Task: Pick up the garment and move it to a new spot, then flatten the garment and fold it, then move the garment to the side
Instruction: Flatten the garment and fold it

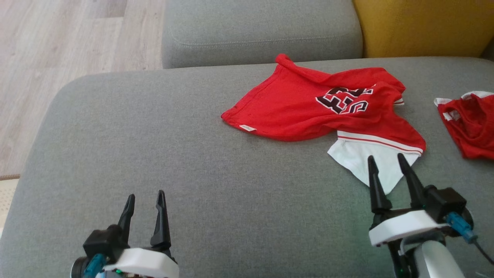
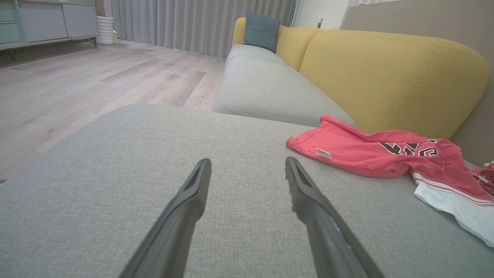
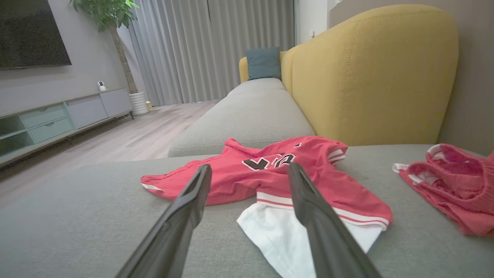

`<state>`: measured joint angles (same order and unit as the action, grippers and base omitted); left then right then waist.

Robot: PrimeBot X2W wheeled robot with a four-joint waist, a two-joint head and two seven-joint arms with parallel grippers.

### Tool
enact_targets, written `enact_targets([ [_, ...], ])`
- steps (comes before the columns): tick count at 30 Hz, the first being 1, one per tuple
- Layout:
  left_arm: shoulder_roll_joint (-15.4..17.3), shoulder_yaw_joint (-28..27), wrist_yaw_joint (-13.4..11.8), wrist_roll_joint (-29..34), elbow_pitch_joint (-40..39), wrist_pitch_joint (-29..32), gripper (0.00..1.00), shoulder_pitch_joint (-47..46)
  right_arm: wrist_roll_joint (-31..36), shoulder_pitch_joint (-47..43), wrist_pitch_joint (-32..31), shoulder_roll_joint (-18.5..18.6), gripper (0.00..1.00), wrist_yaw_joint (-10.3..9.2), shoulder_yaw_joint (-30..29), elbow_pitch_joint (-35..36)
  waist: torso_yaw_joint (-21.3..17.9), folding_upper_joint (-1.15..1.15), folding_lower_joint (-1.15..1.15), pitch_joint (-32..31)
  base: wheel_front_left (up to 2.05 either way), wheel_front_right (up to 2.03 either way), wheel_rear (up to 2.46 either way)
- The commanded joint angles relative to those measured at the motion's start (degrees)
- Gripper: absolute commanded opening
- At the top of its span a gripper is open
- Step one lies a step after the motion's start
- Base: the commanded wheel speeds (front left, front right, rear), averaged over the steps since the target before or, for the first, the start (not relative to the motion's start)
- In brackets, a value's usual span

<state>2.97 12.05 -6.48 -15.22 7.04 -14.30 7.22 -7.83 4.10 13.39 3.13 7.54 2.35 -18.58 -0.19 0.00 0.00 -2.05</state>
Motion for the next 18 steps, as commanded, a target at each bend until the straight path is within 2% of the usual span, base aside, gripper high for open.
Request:
enact_targets([
  [1,-0.1,-2.2,0.3,0.1,-2.1,-0.7,1.00,-1.8,-0.5,1.4,-0.2,-0.2,1.00,-0.05,1.8,2.7,0.1,0.00,0.00,-0.1,0.00,0.00,0.00],
  [18,-0.1,-1.6,0.6,0.8,-2.3,-0.7,1.00,-0.9,-2.4,-1.6,-2.0,-0.2,1.00,-0.05,4.1,4.8,0.4,0.00,0.00,-0.8,0.00,0.00,0.00],
])
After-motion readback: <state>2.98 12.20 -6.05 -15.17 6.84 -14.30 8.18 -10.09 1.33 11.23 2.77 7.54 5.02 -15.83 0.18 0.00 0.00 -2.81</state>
